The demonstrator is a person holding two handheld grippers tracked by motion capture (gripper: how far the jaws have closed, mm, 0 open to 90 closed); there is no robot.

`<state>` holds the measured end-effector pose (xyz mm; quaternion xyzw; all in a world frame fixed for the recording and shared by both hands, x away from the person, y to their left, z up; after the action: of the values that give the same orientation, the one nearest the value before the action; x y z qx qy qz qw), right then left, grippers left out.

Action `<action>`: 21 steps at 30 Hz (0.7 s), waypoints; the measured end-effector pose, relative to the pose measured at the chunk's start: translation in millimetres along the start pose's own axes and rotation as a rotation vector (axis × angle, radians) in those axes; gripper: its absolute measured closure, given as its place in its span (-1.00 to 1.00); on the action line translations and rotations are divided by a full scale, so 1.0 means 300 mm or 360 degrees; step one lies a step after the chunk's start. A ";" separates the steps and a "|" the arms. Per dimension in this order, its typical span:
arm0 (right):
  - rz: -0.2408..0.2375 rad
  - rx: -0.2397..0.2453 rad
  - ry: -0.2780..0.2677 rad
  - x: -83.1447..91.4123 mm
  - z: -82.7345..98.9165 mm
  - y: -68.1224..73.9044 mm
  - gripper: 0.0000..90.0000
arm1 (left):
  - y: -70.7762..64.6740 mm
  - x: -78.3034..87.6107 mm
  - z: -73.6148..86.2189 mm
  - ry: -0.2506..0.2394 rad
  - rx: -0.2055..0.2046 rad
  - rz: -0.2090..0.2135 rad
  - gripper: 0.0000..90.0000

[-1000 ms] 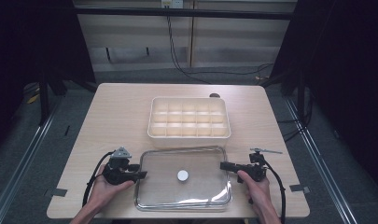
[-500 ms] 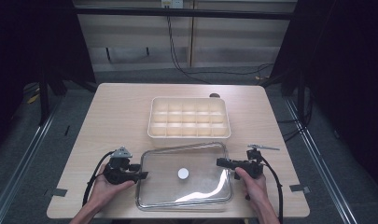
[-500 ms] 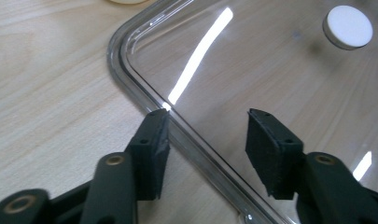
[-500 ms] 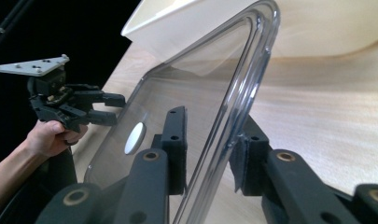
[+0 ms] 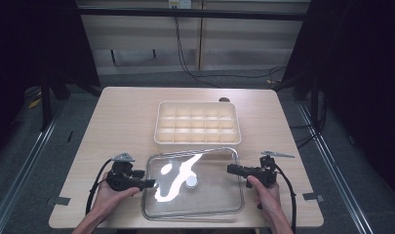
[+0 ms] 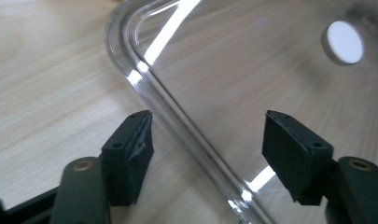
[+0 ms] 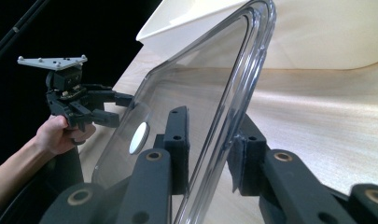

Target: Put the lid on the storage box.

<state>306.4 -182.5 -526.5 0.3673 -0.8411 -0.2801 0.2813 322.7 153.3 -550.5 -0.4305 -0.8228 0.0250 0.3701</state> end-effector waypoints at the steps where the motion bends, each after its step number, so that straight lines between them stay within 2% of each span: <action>1: -0.0002 0.0000 0.0006 0.003 0.000 -0.003 0.59 | 0.000 -0.002 -0.001 0.0000 -0.0005 0.0001 -0.20; 2: -0.0002 0.0000 0.0006 0.003 0.000 -0.003 0.59 | -0.001 -0.004 -0.001 0.0002 -0.0004 0.0021 -0.20; 4: 0.0002 0.0010 0.0018 0.005 0.002 -0.005 0.59 | -0.013 -0.011 -0.003 -0.0005 0.0050 0.0094 -0.15; 6: 0.0003 0.0012 0.0026 0.006 0.005 -0.005 0.58 | -0.018 -0.012 -0.003 0.0010 0.0032 0.0069 -0.17; 11: 0.0032 0.0010 0.0039 0.007 0.008 -0.009 0.57 | -0.014 -0.001 -0.004 -0.0001 0.0059 0.0083 -0.06; 15: 0.0082 0.0034 0.0044 0.009 0.009 -0.012 0.53 | -0.014 0.005 -0.008 -0.0018 0.0036 0.0062 0.01; 18: 0.0165 0.0058 0.0075 0.005 0.016 -0.018 0.47 | -0.017 0.009 -0.010 -0.0028 0.0040 0.0054 0.04; 21: 0.0174 0.0065 0.0070 0.005 0.013 -0.009 0.46 | -0.012 0.018 -0.015 -0.0049 0.0050 0.0049 0.07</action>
<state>304.0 -184.1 -530.6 0.3326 -0.8590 -0.2389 0.3071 321.1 153.7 -542.8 -0.4368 -0.8213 0.0503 0.3636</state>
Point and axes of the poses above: each handheld gripper's, and its own axes: x roughly backward along the jaws, z roughly out of its underside, y roughly to its left, the point moved 8 cm from there along -x, roughly forward along the jaws, and after that the axes turned 8 degrees about -y, right-handed, at the moved point
